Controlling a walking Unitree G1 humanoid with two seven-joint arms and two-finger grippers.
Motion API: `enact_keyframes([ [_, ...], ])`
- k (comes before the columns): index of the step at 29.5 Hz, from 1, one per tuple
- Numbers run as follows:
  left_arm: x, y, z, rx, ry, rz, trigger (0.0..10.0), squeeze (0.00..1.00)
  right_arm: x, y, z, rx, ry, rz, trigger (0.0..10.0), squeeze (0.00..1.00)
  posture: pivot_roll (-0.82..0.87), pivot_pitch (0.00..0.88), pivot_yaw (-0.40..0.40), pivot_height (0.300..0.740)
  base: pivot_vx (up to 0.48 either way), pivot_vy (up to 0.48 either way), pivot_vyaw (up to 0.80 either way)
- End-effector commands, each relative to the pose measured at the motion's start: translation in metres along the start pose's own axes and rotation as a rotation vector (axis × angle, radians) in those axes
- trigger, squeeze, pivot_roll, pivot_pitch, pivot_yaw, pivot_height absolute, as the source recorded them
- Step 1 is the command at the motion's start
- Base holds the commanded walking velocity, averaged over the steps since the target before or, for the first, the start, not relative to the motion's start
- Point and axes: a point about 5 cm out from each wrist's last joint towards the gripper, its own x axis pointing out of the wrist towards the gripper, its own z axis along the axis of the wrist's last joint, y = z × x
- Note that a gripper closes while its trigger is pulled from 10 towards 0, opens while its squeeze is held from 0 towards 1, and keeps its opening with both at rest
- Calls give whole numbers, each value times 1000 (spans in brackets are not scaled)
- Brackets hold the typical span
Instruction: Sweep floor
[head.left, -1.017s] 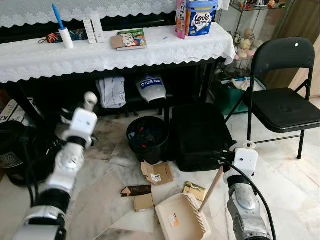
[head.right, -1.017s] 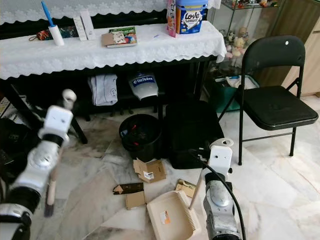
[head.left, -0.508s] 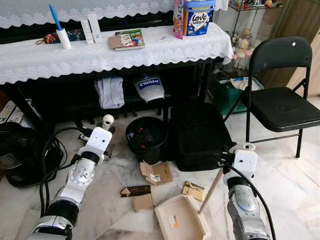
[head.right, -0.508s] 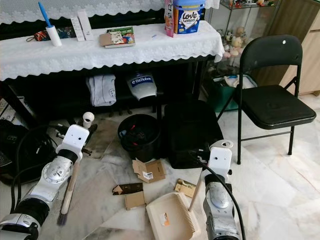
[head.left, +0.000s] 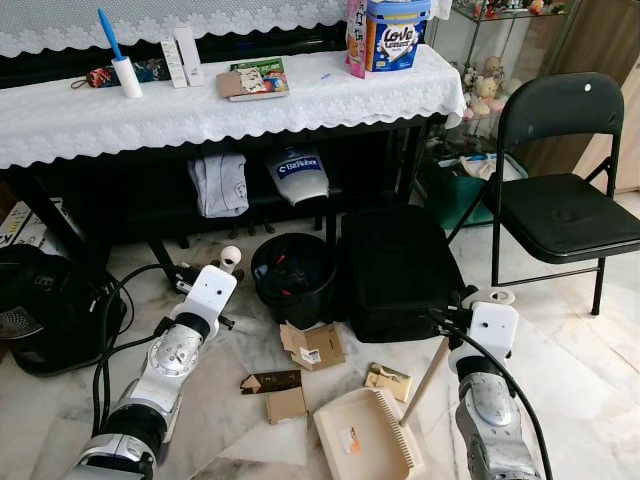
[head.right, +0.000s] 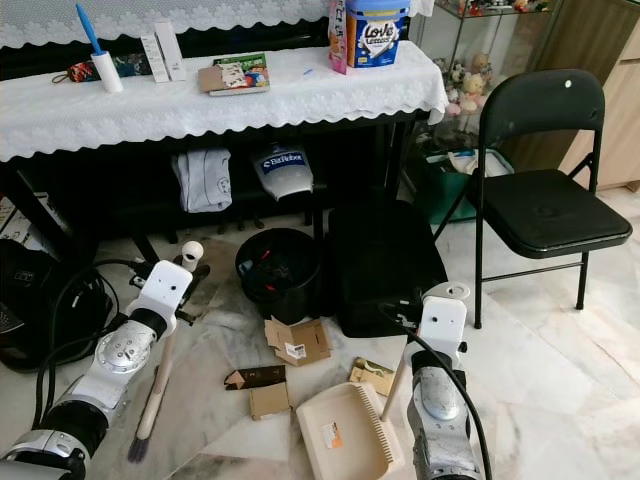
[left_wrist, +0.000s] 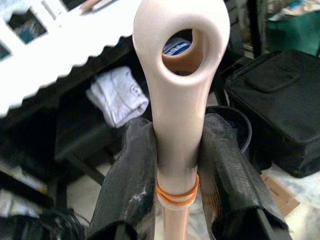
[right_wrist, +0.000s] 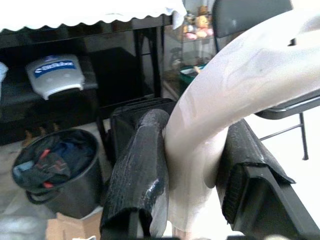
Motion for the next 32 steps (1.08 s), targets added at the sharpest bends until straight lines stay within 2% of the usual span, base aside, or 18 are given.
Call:
enact_keyframes([
  [1, -1, 3, -4, -36, 22, 35, 10000, 0, 1, -4, 5, -1, -41, -26, 10000, 0, -138, 11, 50, 740, 0, 0, 0],
  [4, -1, 4, -4, -65, 23, 51, 10000, 0, 1, -3, 4, 12, -38, -23, 10000, 0, -138, 6, 50, 740, 0, 0, 0],
  [16, -1, 4, -4, -81, 18, 51, 10000, 0, 0, 5, 4, 22, -43, 2, 10000, 0, -140, 0, 49, 740, 0, 0, -800],
  [25, -1, 7, -3, -76, 14, 62, 10000, 0, 0, 4, 3, 20, -43, 5, 10000, 0, -134, 13, 47, 740, 0, 0, 0],
  [30, -1, 8, -3, -69, 14, 62, 10000, 0, 0, 6, 4, 24, -53, 12, 10000, 0, -133, 17, 47, 740, 0, 0, -750],
  [32, -1, 8, -3, -68, 14, 61, 10000, 0, 0, 6, 5, 26, -54, 14, 10000, 0, -134, 19, 47, 740, 0, 0, 0],
])
